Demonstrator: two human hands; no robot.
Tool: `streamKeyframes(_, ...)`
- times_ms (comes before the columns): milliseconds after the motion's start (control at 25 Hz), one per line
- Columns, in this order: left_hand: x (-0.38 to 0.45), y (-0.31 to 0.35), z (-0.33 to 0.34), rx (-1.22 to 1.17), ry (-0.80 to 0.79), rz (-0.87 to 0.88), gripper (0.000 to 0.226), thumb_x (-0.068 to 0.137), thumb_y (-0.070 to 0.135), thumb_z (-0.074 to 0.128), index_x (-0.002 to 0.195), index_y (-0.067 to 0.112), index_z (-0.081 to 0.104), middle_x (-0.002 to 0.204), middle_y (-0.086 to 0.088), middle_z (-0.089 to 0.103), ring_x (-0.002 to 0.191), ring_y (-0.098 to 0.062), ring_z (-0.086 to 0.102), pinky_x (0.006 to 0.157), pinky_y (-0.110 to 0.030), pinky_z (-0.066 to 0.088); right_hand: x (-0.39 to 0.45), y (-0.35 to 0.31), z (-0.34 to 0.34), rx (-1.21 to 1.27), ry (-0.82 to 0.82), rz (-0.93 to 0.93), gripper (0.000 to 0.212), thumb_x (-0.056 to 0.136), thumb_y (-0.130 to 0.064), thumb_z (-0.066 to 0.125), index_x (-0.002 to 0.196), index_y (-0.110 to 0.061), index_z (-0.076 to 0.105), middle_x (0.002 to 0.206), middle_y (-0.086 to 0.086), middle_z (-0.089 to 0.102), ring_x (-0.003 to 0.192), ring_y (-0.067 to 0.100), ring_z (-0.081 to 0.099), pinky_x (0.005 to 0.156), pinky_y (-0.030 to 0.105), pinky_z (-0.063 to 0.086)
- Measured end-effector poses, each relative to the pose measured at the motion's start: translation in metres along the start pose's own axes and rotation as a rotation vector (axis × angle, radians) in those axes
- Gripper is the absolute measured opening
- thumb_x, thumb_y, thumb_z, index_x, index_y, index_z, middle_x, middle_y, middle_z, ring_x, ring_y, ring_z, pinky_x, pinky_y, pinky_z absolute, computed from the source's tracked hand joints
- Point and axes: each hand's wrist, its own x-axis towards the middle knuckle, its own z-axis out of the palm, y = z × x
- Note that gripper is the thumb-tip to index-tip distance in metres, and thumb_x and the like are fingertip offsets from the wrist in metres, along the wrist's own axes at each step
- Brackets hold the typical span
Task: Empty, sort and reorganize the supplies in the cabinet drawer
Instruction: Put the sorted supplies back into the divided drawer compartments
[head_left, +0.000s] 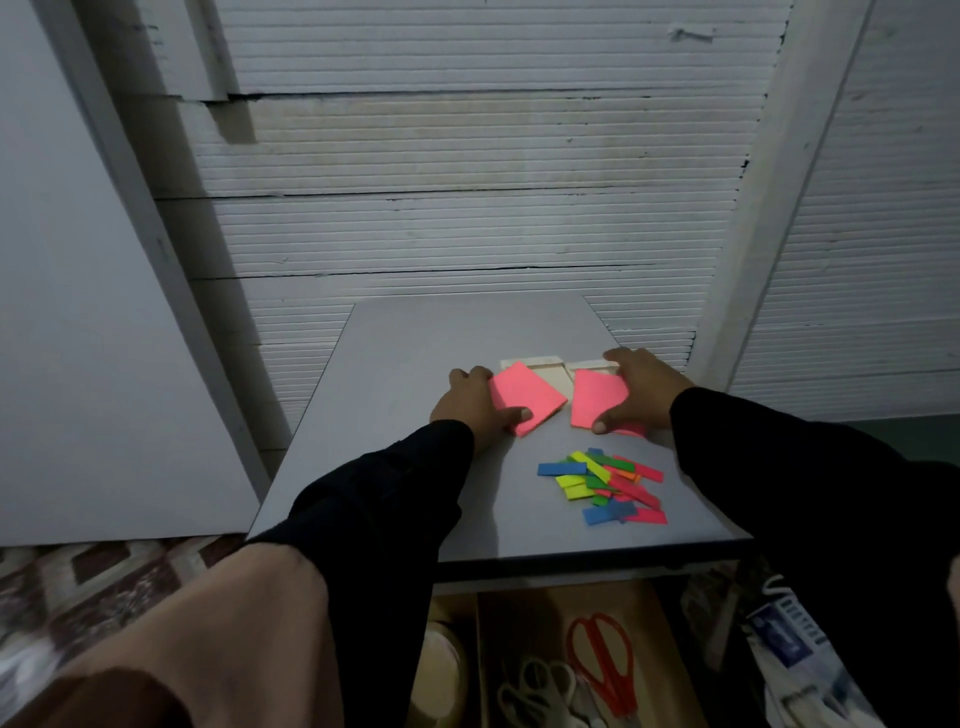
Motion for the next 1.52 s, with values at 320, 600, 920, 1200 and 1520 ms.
streamKeyframes(320, -0.024, 0.001, -0.017, -0.319, 0.184, -0.024, 0.030, 0.087, 0.017, 0.063, 0.108, 0.012, 0.043, 0.114, -0.018, 0.059, 0.099, -0.035, 0.060, 0.085, -0.040, 0.051, -0.028, -0.014, -0.022, 0.111, 0.223, -0.008, 0.023, 0.081, -0.008, 0.068, 0.102, -0.009, 0.057, 0.120, 0.019, 0.051, 0.105, 0.030, 0.054, 0.080, 0.029, 0.038)
streamKeyframes(600, -0.076, 0.012, -0.050, -0.247, 0.155, 0.055, 0.027, 0.088, 0.018, 0.061, 0.105, 0.014, 0.040, 0.106, -0.015, 0.063, 0.093, -0.033, 0.063, 0.084, -0.045, 0.053, -0.082, -0.031, -0.051, 0.199, 0.266, -0.037, 0.021, 0.082, -0.006, 0.064, 0.101, -0.011, 0.056, 0.109, 0.017, 0.064, 0.098, 0.028, 0.058, 0.075, 0.029, 0.040)
streamKeyframes(920, -0.174, 0.028, -0.069, 0.037, -0.039, 0.144, 0.020, 0.095, 0.018, 0.047, 0.113, 0.010, 0.041, 0.109, -0.015, 0.062, 0.083, -0.030, 0.063, 0.063, -0.036, 0.051, -0.172, -0.059, -0.073, 0.142, 0.179, -0.105, 0.022, 0.086, -0.007, 0.058, 0.107, -0.011, 0.060, 0.114, 0.011, 0.064, 0.106, 0.025, 0.058, 0.084, 0.028, 0.044)
streamKeyframes(1200, -0.259, 0.028, -0.053, 0.251, -0.083, 0.206, 0.026, 0.093, 0.018, 0.051, 0.118, 0.014, 0.046, 0.117, -0.010, 0.061, 0.094, -0.030, 0.064, 0.078, -0.038, 0.052, -0.245, -0.070, -0.065, 0.000, 0.017, -0.174, 0.027, 0.082, -0.003, 0.063, 0.107, -0.013, 0.065, 0.112, 0.006, 0.065, 0.100, 0.020, 0.057, 0.078, 0.022, 0.037)
streamKeyframes(1520, -0.317, -0.002, -0.008, 0.290, -0.160, 0.204, 0.027, 0.094, 0.015, 0.045, 0.118, 0.015, 0.058, 0.117, -0.009, 0.064, 0.100, -0.027, 0.064, 0.082, -0.035, 0.053, -0.300, -0.065, -0.012, -0.099, -0.097, -0.158, 0.029, 0.088, -0.004, 0.055, 0.114, -0.014, 0.062, 0.121, 0.006, 0.061, 0.113, 0.021, 0.055, 0.090, 0.028, 0.042)
